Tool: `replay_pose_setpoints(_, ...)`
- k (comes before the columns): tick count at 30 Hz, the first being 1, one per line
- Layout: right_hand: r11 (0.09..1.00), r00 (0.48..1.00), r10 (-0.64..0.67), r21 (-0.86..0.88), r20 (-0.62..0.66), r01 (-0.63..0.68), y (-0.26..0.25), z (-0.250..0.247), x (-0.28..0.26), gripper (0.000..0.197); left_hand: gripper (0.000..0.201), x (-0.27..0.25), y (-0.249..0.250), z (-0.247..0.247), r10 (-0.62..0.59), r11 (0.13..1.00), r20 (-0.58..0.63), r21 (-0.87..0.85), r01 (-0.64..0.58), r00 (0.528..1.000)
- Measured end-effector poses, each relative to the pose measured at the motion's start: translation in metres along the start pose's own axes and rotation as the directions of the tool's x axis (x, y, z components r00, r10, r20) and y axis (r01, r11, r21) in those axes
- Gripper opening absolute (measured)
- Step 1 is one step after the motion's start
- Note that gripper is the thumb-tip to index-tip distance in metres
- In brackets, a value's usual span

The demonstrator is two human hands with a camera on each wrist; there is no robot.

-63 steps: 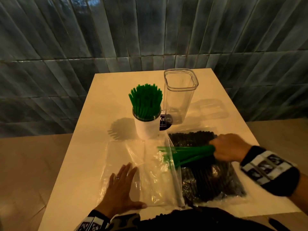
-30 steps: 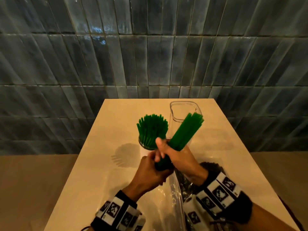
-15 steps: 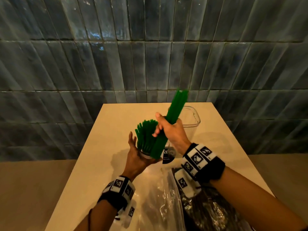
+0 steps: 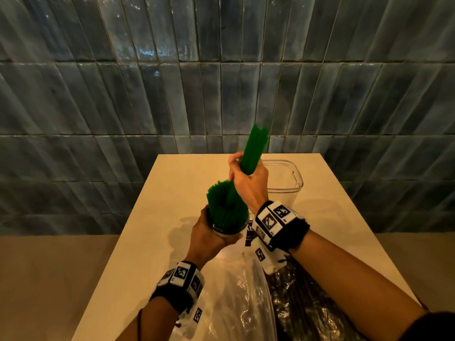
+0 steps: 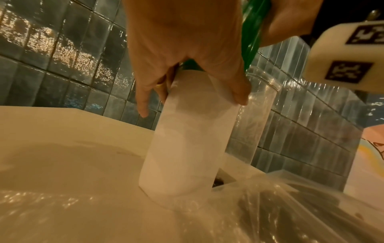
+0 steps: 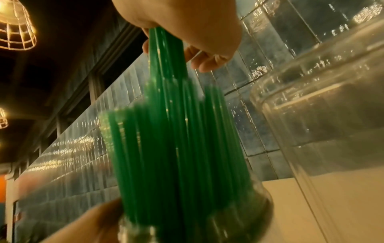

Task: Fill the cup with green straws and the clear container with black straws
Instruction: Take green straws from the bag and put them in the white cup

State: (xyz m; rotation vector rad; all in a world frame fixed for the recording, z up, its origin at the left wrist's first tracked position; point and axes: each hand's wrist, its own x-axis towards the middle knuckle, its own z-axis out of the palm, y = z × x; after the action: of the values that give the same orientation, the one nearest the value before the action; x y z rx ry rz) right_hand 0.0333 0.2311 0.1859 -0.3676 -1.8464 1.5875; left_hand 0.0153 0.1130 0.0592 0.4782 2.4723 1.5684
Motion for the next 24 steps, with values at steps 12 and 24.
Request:
replay_pose_setpoints(12, 0.980, 0.976, -0.112, -0.142, 0.185, 0.140, 0.018, -0.006, -0.015, 0.100, 0.115, -0.002, 0.008, -0.003, 0.034, 0.995, 0.073, -0.096, -0.027, 0.997)
replay_pose_setpoints(24, 0.850, 0.902, -0.237, -0.372, 0.361, 0.373, 0.014, -0.006, -0.008, 0.038, 0.085, 0.011, 0.033, 0.008, 0.105, 0.955, -0.130, -0.264, -0.137, 0.986)
